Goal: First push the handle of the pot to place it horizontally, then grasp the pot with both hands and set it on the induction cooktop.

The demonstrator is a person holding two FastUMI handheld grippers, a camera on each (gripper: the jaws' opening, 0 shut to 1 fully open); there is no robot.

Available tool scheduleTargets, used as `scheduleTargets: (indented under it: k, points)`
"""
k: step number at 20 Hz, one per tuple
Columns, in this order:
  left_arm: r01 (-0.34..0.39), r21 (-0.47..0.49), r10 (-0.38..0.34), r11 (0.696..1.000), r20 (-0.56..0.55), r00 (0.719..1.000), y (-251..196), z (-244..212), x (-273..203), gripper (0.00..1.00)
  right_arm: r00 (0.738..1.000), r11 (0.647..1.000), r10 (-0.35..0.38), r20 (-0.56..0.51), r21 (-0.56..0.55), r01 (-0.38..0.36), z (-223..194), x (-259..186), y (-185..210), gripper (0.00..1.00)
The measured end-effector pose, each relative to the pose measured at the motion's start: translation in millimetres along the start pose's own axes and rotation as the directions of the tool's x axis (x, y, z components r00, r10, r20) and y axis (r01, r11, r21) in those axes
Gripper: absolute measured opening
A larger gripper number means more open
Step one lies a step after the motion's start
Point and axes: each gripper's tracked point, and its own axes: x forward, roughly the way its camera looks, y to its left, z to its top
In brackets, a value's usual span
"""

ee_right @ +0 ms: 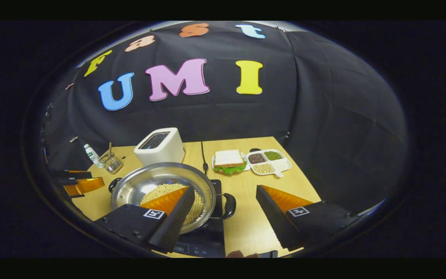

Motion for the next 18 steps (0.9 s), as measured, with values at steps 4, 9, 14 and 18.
scheduleTargets:
  k: [4,9,14,18]
  points:
    - [0.005,-0.020,-0.003,1.000,0.106,0.994,-3.8,25.0,-32.9,0.96,0.993,1.000,0.009,0.118,-0.026,-0.006,38.7,-40.3,16.0,0.99]
    - [0.001,-0.011,0.001,1.000,0.228,0.974,2.5,55.5,-81.4,0.95,0.973,1.000,0.010,0.230,-0.015,-0.007,73.1,-76.4,34.5,0.98]
    - [0.006,-0.029,0.005,1.000,0.356,0.934,12.8,79.2,-130.2,0.95,0.953,1.000,0.022,0.302,-0.027,-0.015,89.3,-107.6,56.6,0.98]
    - [0.000,-0.001,0.000,1.000,0.408,0.913,16.3,82.0,-160.8,0.95,0.932,1.000,0.013,0.362,-0.016,-0.007,102.2,-133.0,70.2,0.98]
